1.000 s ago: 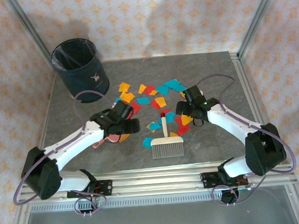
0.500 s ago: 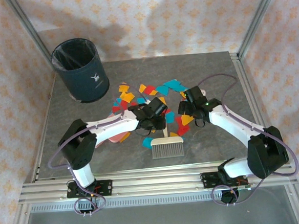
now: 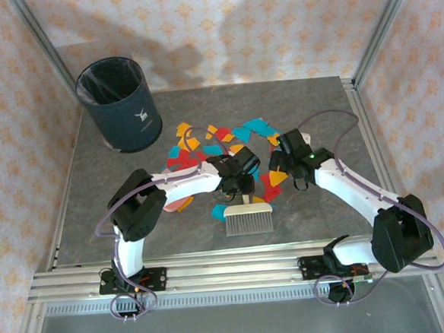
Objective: Sweep away the paper scraps from the table
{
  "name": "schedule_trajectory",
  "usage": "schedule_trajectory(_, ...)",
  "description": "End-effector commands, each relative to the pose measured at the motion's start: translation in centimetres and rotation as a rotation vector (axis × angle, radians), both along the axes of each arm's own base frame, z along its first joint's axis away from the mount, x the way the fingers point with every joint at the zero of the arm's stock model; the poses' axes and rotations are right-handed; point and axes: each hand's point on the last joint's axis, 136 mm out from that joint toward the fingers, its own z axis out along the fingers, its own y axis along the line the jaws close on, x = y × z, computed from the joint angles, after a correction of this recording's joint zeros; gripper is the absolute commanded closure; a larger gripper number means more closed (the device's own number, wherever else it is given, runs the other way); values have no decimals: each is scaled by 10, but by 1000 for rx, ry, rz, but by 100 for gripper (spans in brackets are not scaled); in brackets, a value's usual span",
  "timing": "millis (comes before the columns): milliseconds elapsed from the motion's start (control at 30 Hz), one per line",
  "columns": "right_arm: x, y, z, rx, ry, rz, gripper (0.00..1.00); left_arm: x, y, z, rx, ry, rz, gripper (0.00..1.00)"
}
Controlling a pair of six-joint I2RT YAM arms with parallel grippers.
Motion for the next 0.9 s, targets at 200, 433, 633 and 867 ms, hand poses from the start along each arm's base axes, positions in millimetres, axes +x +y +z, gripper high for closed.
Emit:
schedule_trajectory(200, -10, -19, -5, -49, 18, -38, 5, -8, -9, -14, 51, 30, -16, 58)
schedule_trajectory(433, -11, -22, -7, -50, 22, -45, 4, -14, -3, -23, 98, 50, -19, 60)
schedule_trajectory(633, -12, -24, -11, -49, 30, -49, 4, -20, 0, -27, 141, 52, -27, 61)
schedule_trajectory(867, -13, -25, -13, -48, 34, -55, 3, -28, 2, -36, 172, 71, -42, 69)
